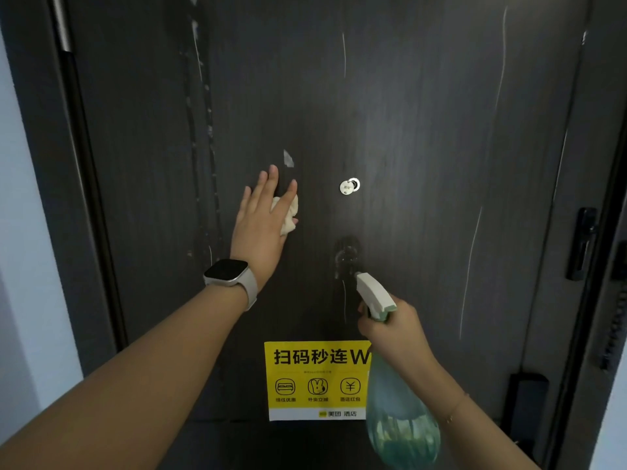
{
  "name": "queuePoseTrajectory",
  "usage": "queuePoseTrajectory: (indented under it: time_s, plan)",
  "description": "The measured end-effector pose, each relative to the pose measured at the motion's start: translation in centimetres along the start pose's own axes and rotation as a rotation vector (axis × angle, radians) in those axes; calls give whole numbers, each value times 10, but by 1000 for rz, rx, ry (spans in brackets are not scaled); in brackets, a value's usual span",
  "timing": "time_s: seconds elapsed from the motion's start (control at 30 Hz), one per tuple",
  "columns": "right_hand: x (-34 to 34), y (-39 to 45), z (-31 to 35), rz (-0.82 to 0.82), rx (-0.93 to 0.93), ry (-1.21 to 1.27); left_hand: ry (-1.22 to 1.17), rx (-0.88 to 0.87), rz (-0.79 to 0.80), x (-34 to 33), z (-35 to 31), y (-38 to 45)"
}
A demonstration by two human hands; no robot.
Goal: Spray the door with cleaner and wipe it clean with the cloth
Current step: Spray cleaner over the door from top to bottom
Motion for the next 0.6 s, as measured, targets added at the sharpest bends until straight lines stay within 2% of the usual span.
queuePoseTrajectory:
  time_s: [0.23, 0.43, 0.6]
  plan:
    - [-9, -15, -10, 48, -25, -74, -22, -21, 11, 1, 2, 2]
    - [-7, -20, -6, 32, -92, -24, -107, -26, 36, 7, 1, -1]
    - [5, -21, 13, -1, -60, 14, -152, 1, 14, 29, -2, 6]
Point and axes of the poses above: each hand's wrist, its own y-axis towards the middle knuckle, its own x-axis out of the back of the hand, z = x × y, the point moved 2 cm from there along y, towards the middle knuckle, and after that the axes turned 13 degrees about z, right-handed, at the moved point
